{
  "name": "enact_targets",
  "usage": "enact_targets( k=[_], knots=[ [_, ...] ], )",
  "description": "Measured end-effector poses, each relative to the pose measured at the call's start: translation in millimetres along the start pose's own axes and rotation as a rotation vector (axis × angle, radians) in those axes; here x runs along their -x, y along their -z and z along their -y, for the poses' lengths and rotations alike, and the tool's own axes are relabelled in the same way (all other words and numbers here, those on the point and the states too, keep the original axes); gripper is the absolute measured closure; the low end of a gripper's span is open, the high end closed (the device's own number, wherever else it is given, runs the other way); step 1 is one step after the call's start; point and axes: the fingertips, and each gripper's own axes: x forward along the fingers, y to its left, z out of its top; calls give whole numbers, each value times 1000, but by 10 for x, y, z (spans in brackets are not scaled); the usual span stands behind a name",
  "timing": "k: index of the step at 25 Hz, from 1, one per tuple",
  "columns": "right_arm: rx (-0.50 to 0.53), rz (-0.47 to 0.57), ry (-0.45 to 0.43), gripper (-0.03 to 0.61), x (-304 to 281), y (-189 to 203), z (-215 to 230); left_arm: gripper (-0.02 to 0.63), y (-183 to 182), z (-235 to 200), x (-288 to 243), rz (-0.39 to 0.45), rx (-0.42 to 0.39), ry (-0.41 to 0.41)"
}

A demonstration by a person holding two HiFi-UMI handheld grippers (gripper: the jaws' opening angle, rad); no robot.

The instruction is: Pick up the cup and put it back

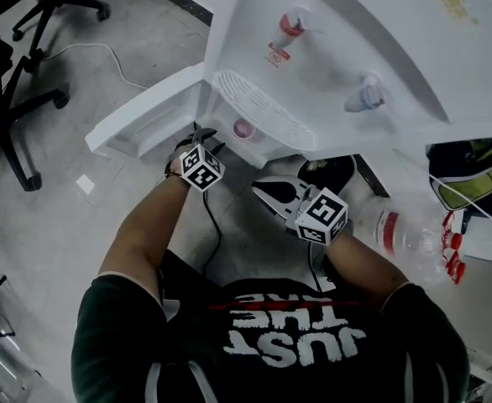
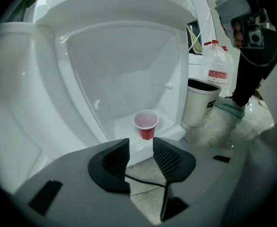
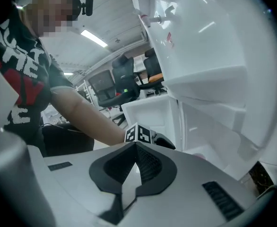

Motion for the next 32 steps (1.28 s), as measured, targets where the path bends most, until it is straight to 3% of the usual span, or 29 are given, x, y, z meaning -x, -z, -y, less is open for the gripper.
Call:
enact_targets(
  k=[4,7,12,15,23,28,32],
  knots=[
    [14,-28,-83,545,82,-133,-160,529,-160,-7,461,29,134,-26],
    [17,-75,-174,545,294,-392,-480,581,-405,92,1107,38,237,-55],
    [17,-124,-273,546,891,-1194,-1092,604,-1210,275,2476,154,463,-117],
    [37,-133,-316,545,1219,-1806,-1426,606,-1696,388,3303,212,540,-152],
    [97,-62,-340,545,2234,-3567,-2057,606,-3330,514,5250,336,583,-196],
    [167,75,-329,546,2894,-4600,-2201,606,-4519,240,6108,464,498,-216],
    [218,168,-303,546,3515,-5182,-2222,606,-5445,200,6604,580,459,-215]
  ],
)
